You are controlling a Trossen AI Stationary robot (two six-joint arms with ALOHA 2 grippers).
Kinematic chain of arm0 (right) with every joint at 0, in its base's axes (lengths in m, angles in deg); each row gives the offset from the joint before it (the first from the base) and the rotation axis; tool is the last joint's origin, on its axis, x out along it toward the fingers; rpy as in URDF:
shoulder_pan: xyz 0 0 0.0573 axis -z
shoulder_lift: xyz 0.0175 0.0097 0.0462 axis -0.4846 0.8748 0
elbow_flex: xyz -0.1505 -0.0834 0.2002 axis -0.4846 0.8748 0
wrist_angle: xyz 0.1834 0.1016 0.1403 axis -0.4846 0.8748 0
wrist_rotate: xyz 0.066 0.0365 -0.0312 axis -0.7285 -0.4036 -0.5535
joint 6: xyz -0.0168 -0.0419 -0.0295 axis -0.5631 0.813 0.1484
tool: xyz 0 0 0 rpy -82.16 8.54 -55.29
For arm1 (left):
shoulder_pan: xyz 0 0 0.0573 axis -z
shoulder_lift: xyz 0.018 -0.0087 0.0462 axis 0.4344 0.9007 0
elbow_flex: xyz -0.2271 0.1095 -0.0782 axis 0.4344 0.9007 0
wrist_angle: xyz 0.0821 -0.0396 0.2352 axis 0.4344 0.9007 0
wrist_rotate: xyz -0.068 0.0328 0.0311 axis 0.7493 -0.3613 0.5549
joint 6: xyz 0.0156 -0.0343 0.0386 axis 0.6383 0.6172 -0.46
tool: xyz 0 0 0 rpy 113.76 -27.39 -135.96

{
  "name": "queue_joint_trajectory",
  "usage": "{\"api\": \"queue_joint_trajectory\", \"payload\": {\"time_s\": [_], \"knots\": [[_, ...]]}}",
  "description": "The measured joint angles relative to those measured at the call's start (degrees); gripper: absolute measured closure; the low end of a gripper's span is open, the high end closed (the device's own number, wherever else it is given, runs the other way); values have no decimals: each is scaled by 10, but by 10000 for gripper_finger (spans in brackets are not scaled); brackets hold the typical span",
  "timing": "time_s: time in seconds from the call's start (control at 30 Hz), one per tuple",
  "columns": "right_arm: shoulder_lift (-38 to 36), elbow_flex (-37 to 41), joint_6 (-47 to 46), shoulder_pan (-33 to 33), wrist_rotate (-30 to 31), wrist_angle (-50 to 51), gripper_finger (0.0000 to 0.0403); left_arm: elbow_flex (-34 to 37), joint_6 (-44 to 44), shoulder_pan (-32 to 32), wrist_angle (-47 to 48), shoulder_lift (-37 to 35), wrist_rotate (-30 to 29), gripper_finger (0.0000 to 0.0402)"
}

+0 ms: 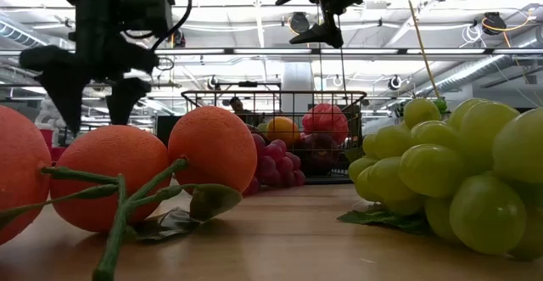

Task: Build produce basket
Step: Put the green pear into the wire basket

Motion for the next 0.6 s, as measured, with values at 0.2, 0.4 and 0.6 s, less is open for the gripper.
{"api": "queue_joint_trajectory", "payload": {"time_s": [0.2, 0.4, 0.6], "knots": [[0, 0, 3, -1, 0, 0, 23, 24, -26, 0, -30, 0, 0, 18], [0, 0, -26, -1, -2, -1, 23, 39, -48, 0, -68, 0, 0, 18], [0, 0, -60, -1, -10, -9, 23, 57, -36, 1, -78, -1, -7, 19]]}}
